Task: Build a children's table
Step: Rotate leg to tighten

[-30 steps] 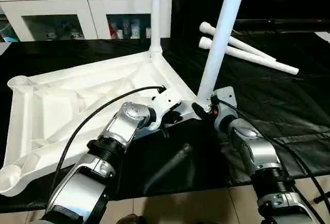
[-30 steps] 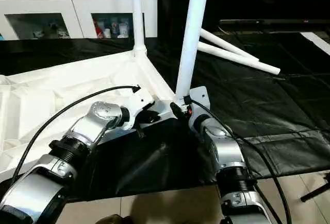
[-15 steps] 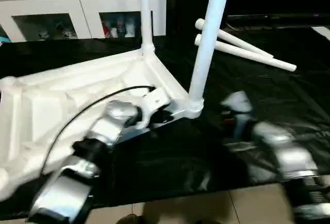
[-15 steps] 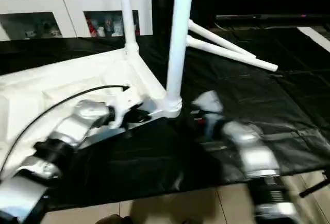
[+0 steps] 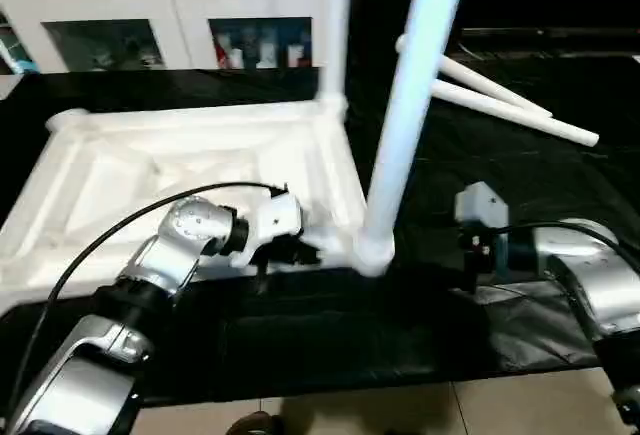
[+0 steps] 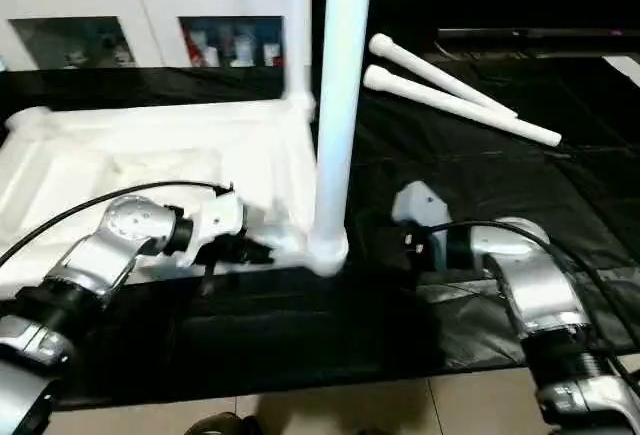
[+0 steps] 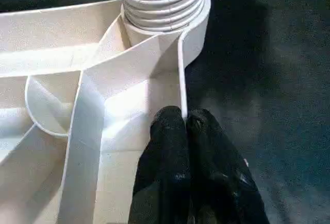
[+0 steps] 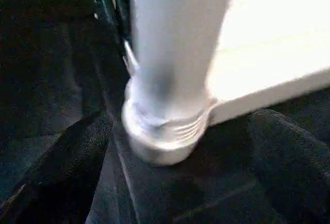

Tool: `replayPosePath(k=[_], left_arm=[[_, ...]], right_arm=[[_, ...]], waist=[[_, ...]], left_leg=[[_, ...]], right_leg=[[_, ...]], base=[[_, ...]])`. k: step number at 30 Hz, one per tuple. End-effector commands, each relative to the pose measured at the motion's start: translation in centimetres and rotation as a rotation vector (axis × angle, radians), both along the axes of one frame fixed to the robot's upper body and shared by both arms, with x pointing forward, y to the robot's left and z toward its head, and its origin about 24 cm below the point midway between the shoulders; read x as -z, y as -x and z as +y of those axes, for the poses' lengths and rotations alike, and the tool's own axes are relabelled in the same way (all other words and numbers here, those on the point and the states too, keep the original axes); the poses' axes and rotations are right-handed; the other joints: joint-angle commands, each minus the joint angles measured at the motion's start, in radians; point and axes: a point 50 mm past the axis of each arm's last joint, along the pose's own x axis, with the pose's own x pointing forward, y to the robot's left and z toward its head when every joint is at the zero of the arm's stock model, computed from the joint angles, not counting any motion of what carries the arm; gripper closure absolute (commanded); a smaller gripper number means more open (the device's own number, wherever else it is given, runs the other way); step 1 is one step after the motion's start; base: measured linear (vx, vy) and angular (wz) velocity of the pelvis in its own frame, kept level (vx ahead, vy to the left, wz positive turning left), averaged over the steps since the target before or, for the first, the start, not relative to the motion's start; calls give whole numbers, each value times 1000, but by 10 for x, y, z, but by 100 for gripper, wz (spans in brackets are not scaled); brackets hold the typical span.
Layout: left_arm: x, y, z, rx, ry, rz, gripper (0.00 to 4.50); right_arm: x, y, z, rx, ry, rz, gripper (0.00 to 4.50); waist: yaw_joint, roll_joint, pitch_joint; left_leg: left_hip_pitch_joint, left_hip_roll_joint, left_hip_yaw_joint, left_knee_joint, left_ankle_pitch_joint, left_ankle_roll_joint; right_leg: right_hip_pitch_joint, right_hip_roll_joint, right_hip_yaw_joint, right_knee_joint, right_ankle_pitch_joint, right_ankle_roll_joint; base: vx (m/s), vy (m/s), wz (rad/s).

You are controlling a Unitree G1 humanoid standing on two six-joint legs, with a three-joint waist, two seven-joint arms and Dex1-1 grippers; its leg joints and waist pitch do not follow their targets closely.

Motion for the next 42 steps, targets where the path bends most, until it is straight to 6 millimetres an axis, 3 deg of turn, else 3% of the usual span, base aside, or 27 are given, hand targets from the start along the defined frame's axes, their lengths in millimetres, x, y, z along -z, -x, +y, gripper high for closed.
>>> replayPosePath(k=[1,12,13,20,31,34,37,38,39,42], left_arm=[[-7,8,-10,128,6,-13,450],[-4,21,-15,233,-8,16,450],[-4,21,-15,235,-7,17,450],[-2,22,-16,237,-14,13,450],[-1,21,-15,211,-8,21,450],[0,12,-18,105,-6,-1,450],[-5,-6,-30,-66,42,-25,450],[-5,-8,-32,-88,50,-26,450],[-6,-10,-35,-116,60,-26,450],[-9,-21,-50,-249,99,-21,450]], right_arm=[[1,1,6,-60,9,7,2],[14,11,23,-209,8,82,2],[15,11,24,-210,7,83,31],[16,11,26,-221,-13,101,94],[17,13,29,-222,-49,121,167],[21,11,34,-121,-89,117,172],[31,-2,42,97,-88,88,175],[32,-5,43,130,-87,83,176],[34,-8,45,175,-86,76,176],[37,-22,57,374,-118,62,178]], waist=[[-5,-14,-73],[-6,-14,-75],[-6,-14,-75],[-8,-15,-74],[-7,-14,-75],[-7,-11,-74],[-16,-12,-68],[-23,-9,-66],[-28,-14,-67],[-49,-12,-64]], left_leg=[[51,87,-45,-84,-342,-20],[49,86,-45,-83,-335,-18],[49,86,-45,-83,-336,-20],[48,85,-45,-82,-333,-16],[48,84,-45,-80,-327,-14],[48,84,-46,-81,-338,-20],[56,80,-49,-82,-406,-55],[55,76,-54,-82,-436,-76],[53,76,-62,-82,-449,-85],[56,73,-66,-82,-498,-94]], right_leg=[[21,-56,41,-55,-302,-220],[22,-56,42,-52,-294,-218],[23,-57,42,-52,-293,-220],[24,-56,42,-54,-312,-214],[23,-55,42,-52,-302,-220],[23,-55,42,-54,-307,-219],[14,-57,44,-65,-417,-195],[12,-59,40,-70,-466,-181],[17,-64,38,-74,-507,-160],[10,-60,32,-85,-558,-132]], base=[[0,0,0],[0,0,0],[0,0,0],[0,0,0],[0,0,0],[0,0,0],[0,0,0],[-50,3,-7],[-50,3,-7],[-17,4,-3]])
